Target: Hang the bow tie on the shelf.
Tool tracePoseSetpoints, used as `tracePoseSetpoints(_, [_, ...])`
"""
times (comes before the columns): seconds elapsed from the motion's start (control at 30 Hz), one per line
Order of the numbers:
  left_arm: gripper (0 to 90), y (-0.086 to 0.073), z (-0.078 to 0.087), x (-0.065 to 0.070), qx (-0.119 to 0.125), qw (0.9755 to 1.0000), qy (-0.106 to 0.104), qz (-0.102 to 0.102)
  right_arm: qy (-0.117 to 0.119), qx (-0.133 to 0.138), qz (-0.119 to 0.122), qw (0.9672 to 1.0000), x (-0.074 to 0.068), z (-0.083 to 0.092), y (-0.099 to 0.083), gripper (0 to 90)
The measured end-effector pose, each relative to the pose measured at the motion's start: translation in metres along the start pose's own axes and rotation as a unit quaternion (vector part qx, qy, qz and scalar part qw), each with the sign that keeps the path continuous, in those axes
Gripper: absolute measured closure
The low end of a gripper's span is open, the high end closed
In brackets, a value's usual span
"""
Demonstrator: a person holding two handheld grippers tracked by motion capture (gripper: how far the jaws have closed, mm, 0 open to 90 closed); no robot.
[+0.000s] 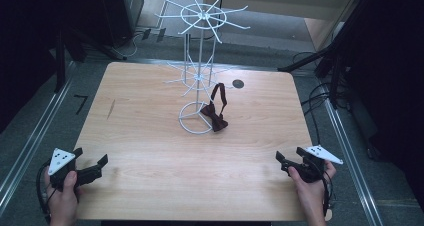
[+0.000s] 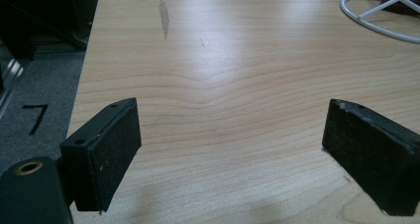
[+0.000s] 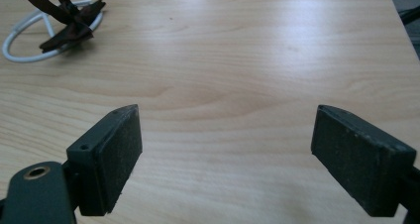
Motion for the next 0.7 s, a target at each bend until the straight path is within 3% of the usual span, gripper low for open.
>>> tracePoseSetpoints(0.33, [8.8, 0.0, 0.0, 0.0, 0.0, 1.0, 0.001, 0.0, -0.028, 0.002, -0.006, 0.9996, 0.025, 0.019, -0.017, 13.1])
tracePoseSetpoints(0.7, [8.9, 0.0, 0.001, 0.0, 0.002, 1.0, 0.003, 0.001, -0.045, 0.013, -0.042, 0.998, 0.054, 0.048, -0.034, 13.1])
Point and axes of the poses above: each handheld gripper's, and its own axes: z roughly backward along the jaws, y roughly out of its top, x roughly to its right, the point moved 3 cm from there along -z, roughly forward along the jaws, and after that the axes turned 7 degrees about -z, right-handed, at the moved point
